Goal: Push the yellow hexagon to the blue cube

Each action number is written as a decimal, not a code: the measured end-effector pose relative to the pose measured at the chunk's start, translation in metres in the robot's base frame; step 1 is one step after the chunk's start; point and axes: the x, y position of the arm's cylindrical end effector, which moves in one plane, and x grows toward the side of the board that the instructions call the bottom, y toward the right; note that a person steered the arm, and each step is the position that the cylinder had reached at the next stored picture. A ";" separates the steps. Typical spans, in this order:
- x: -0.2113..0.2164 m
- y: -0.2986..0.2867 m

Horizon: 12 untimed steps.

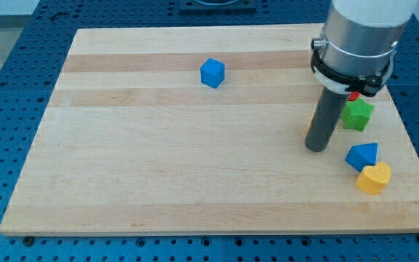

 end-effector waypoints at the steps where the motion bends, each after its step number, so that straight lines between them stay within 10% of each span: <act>1: 0.002 0.023; 12: -0.038 0.011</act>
